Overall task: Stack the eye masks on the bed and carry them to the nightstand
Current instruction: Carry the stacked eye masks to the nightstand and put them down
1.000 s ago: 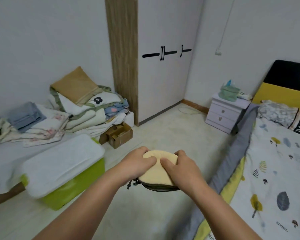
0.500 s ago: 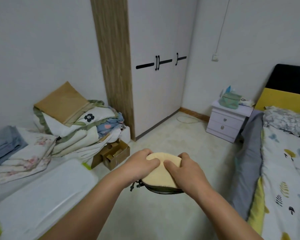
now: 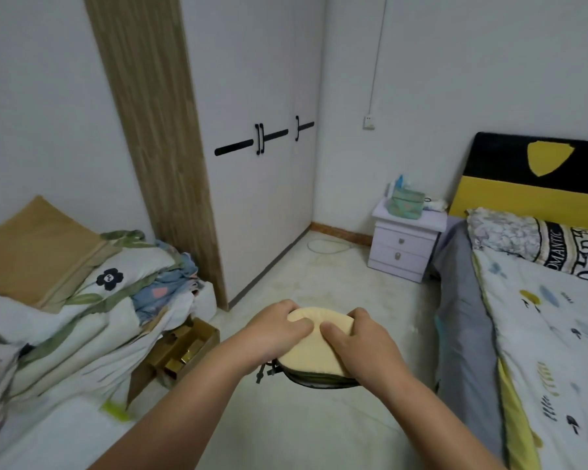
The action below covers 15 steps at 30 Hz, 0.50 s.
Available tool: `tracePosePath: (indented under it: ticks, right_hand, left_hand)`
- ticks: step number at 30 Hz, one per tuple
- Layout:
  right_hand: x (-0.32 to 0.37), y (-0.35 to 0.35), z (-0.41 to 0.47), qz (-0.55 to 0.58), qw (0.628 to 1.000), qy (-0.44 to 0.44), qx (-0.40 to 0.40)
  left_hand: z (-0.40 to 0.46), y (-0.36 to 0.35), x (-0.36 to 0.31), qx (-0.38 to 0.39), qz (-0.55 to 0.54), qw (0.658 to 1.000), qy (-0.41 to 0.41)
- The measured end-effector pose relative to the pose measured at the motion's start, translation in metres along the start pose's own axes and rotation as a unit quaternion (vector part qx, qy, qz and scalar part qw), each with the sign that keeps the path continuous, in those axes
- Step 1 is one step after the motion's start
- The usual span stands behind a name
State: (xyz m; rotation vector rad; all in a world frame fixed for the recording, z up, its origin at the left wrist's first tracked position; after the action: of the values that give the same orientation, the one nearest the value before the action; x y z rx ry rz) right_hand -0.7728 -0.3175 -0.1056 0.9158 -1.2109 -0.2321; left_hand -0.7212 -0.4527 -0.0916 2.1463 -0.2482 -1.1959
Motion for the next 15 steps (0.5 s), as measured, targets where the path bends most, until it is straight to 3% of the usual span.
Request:
tracePosePath:
  ticks: [7, 15]
  right_hand:
    - [0.023, -0.021, 0.069, 0.006, 0.998, -0.046, -0.048]
    - [0.010, -0.018, 0.131, -0.011, 0.993, -0.087, -0.077]
  left_hand:
    - [0.081, 0.047, -0.011, 0.030, 0.047, 0.997, -0.050]
    - [0.149, 0.049, -0.039, 0.077, 0.042, 0.994, -0.071]
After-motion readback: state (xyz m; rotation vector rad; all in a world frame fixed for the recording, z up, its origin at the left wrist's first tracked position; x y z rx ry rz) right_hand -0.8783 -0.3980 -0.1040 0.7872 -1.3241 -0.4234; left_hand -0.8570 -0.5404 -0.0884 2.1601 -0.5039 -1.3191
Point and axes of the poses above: each hand's wrist, its own z-axis towards the middle knuckle, its own y-axis out of the back of the hand, x = y × z, the point moved 2 cm from there along z, towards the middle knuckle, and after that the axes turned 11 degrees about y, right-handed, at the moved point
